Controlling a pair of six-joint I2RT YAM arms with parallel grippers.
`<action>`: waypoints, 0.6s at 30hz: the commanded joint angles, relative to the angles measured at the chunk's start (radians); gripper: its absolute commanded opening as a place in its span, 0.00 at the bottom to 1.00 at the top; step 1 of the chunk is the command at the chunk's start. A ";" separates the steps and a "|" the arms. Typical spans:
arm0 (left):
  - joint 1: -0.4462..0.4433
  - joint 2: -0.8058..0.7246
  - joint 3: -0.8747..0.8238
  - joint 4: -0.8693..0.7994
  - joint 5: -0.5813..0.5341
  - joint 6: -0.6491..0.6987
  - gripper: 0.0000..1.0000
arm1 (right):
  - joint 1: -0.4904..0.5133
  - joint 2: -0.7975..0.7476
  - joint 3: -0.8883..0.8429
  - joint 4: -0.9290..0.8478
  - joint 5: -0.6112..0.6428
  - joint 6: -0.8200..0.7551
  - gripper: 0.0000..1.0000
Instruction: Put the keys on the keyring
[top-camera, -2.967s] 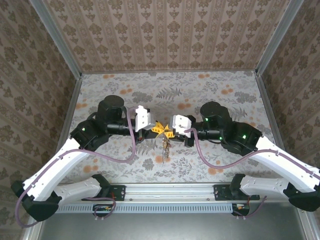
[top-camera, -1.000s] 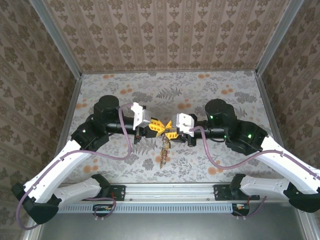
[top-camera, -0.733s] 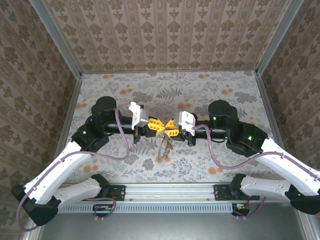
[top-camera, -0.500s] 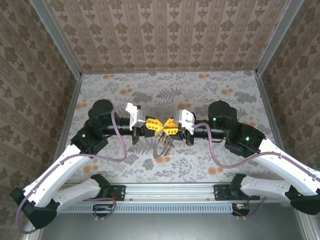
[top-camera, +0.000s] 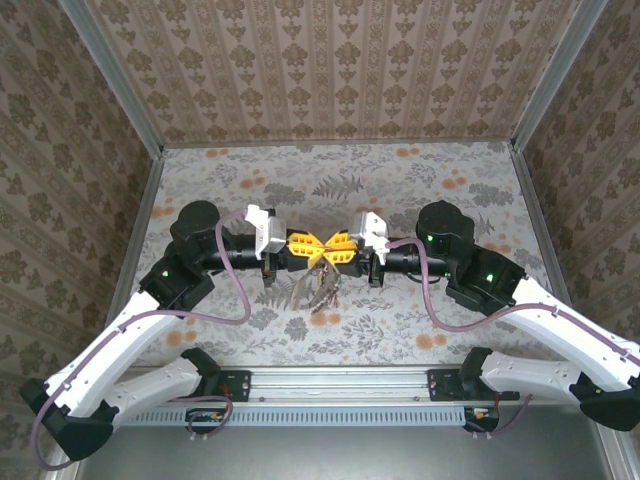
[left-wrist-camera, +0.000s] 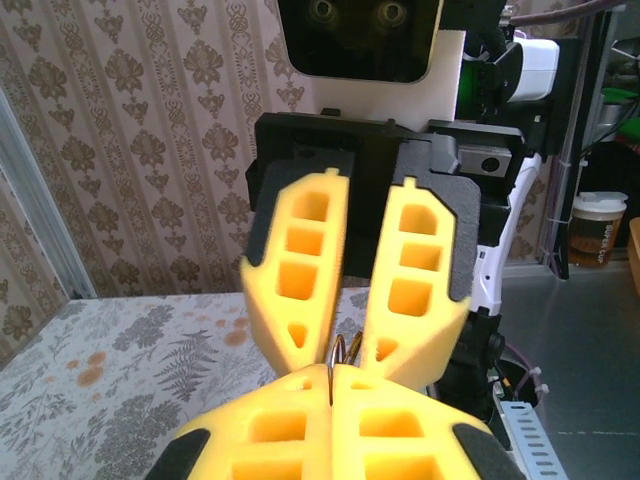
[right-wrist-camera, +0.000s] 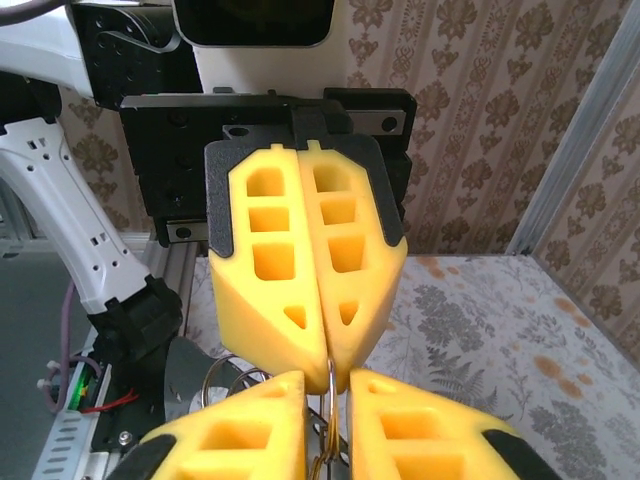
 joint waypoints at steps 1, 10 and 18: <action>-0.013 -0.020 0.002 0.050 0.060 -0.010 0.00 | -0.016 0.008 -0.013 0.068 0.022 0.019 0.04; -0.016 -0.002 0.057 -0.094 -0.002 0.050 0.00 | -0.026 0.015 0.029 -0.010 0.058 -0.077 0.00; -0.049 0.113 0.307 -0.660 -0.205 0.335 0.23 | -0.024 0.113 0.233 -0.298 0.043 -0.234 0.00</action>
